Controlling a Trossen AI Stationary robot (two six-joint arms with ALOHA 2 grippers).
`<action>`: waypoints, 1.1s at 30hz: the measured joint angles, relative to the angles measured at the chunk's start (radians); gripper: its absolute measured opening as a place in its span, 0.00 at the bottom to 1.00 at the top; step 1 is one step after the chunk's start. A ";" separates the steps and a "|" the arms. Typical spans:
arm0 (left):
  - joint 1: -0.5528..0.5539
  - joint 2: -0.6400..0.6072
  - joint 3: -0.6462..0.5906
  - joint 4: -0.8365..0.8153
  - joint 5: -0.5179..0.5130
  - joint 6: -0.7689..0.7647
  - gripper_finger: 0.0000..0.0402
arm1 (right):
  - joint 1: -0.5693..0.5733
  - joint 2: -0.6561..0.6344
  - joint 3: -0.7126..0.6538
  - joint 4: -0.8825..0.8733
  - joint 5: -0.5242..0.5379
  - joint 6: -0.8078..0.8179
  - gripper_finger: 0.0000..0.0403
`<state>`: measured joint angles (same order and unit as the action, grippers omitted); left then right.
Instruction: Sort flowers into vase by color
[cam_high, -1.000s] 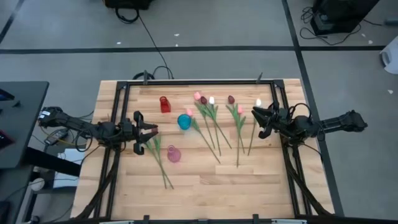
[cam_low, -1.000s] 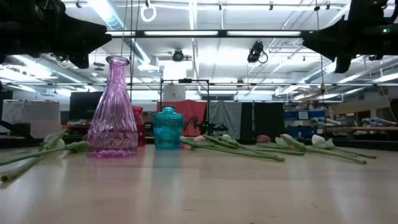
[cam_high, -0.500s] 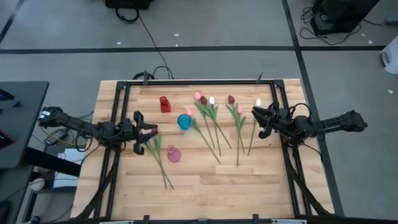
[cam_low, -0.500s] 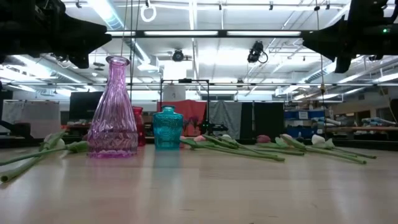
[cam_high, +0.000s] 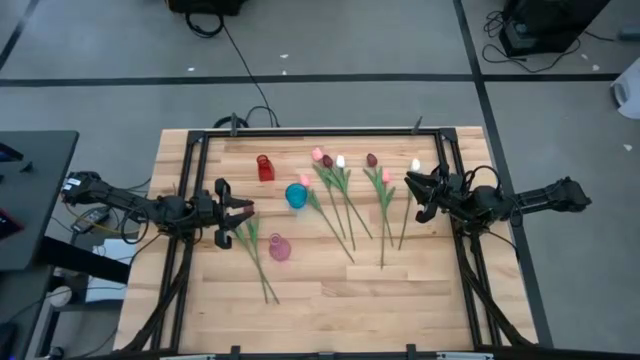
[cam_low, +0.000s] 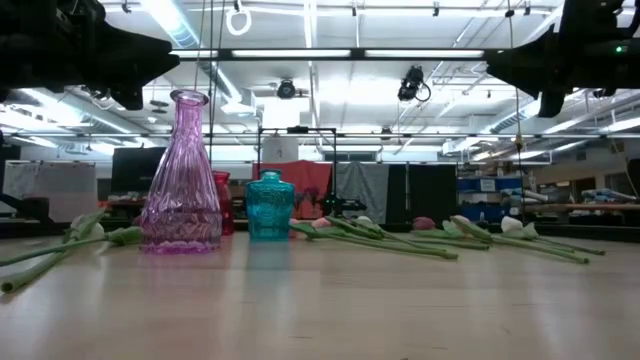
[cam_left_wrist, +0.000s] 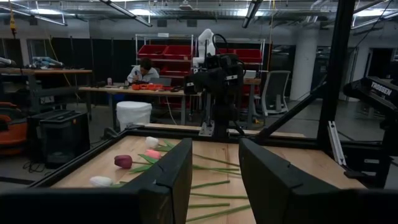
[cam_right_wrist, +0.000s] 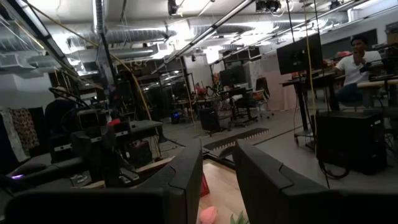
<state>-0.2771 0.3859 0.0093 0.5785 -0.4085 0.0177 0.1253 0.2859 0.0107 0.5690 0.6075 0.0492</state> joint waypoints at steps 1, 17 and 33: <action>0.000 0.000 0.000 0.002 0.000 0.000 0.34 | 0.000 0.000 0.000 0.000 0.000 0.000 0.26; 0.000 0.000 0.000 0.090 -0.004 -0.080 0.34 | 0.000 0.000 0.000 0.198 -0.018 0.040 0.26; 0.001 -0.001 0.027 0.383 0.214 -0.208 0.34 | -0.007 0.214 0.363 -0.519 -0.055 0.345 0.26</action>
<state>-0.2756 0.3854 0.0358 0.9612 -0.1942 -0.1905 0.1184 0.5004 0.3734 0.0501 0.5527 0.3942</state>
